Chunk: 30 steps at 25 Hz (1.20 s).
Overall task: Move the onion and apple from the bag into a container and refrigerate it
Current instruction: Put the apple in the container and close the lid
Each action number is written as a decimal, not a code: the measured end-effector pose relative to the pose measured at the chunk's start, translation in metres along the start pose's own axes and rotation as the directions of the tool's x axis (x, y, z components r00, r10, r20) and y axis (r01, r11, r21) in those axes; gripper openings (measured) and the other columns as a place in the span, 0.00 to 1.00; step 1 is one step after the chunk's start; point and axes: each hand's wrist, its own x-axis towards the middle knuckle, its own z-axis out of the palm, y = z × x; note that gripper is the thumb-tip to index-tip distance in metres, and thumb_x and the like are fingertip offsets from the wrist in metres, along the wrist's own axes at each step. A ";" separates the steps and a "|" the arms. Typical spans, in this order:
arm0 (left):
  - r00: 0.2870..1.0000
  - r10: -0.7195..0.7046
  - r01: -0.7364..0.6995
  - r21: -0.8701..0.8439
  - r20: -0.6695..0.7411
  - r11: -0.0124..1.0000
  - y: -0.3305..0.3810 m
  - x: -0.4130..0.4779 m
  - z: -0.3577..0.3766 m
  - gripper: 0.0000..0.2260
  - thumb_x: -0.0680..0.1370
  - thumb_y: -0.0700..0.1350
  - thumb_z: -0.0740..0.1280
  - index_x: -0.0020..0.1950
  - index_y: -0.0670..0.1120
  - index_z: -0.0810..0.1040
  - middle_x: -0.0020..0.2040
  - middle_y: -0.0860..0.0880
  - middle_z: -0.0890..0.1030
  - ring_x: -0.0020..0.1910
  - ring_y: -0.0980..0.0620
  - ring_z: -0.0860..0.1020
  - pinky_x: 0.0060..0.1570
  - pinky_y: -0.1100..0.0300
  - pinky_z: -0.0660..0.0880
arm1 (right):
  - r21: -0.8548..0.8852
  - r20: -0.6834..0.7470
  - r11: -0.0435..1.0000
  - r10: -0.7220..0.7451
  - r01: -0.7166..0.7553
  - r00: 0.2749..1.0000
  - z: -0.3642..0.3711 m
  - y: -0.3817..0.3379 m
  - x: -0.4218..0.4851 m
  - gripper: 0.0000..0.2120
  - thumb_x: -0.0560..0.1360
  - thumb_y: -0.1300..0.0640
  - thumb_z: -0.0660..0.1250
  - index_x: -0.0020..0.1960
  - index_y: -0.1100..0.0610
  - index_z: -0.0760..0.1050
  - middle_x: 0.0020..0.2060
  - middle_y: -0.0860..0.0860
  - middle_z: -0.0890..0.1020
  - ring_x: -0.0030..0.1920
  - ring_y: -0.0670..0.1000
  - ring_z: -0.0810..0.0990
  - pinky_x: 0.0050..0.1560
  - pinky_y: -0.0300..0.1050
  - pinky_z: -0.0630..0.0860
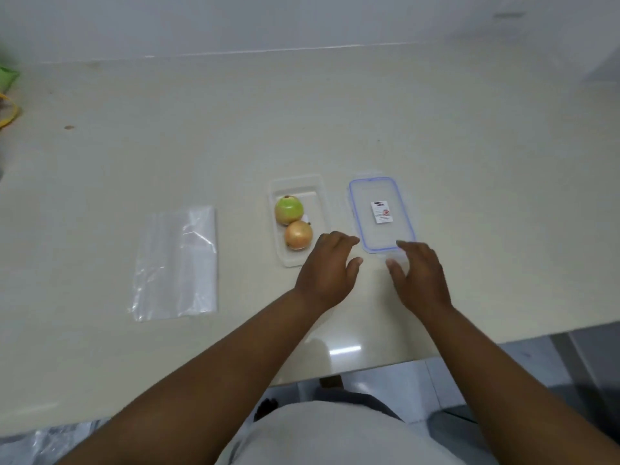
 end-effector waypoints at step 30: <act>0.607 -0.790 0.707 -0.395 -0.085 0.587 -0.030 0.067 -0.025 0.25 0.69 0.51 0.75 0.62 0.42 0.75 0.58 0.45 0.79 0.55 0.45 0.78 0.57 0.51 0.76 | 0.303 0.252 0.906 0.225 -0.297 0.941 -0.018 -0.033 0.114 0.27 0.62 0.37 0.76 0.49 0.55 0.75 0.46 0.51 0.81 0.45 0.54 0.81 0.47 0.46 0.76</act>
